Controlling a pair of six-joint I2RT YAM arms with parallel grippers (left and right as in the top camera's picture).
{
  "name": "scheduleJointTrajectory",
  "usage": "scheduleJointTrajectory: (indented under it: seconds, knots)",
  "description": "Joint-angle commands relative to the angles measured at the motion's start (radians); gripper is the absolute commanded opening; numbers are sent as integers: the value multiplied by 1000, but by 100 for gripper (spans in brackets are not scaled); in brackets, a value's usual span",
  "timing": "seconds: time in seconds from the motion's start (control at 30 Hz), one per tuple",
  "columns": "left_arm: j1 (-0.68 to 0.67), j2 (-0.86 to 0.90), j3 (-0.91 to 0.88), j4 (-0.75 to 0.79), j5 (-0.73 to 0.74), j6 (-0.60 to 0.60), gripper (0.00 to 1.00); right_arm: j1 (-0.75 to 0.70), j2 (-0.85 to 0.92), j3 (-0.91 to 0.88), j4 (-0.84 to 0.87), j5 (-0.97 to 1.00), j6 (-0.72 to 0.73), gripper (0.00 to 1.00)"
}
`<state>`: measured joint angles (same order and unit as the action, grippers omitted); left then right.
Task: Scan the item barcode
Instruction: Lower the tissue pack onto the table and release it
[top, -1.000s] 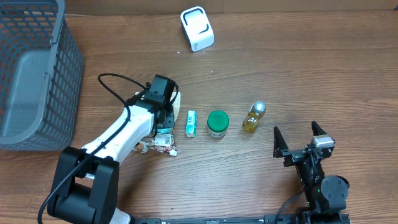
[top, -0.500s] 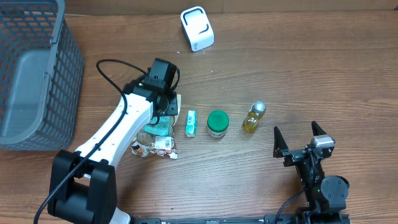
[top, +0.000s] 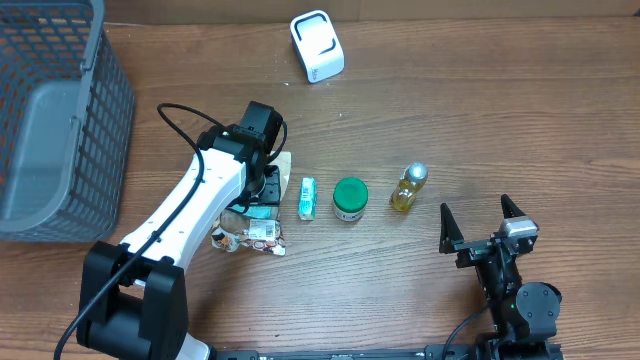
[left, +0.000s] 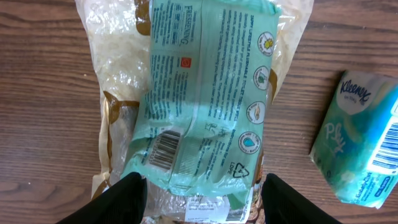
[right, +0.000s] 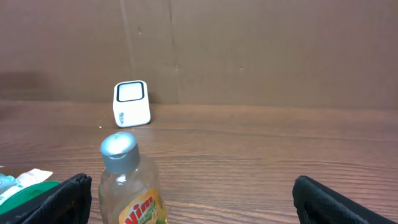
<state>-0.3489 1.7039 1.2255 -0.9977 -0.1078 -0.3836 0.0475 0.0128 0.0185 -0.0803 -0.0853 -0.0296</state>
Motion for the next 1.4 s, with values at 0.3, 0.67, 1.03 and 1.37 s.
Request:
scheduleJointTrajectory:
  seconds: [0.3,0.67,1.03,1.37]
  knots:
    - [3,72,-68,51,6,22,60,-3,-9,-11,3,10,-4,100]
    - [3,115,-71,78,57,26,55,-3,-9,-11,3,10,-4,100]
    - [3,114,-24,113,62,26,55,-3,-9,-11,3,10,-4,100]
    - [24,113,122,46,150,73,60,-3,-9,-11,3,10,-4,100]
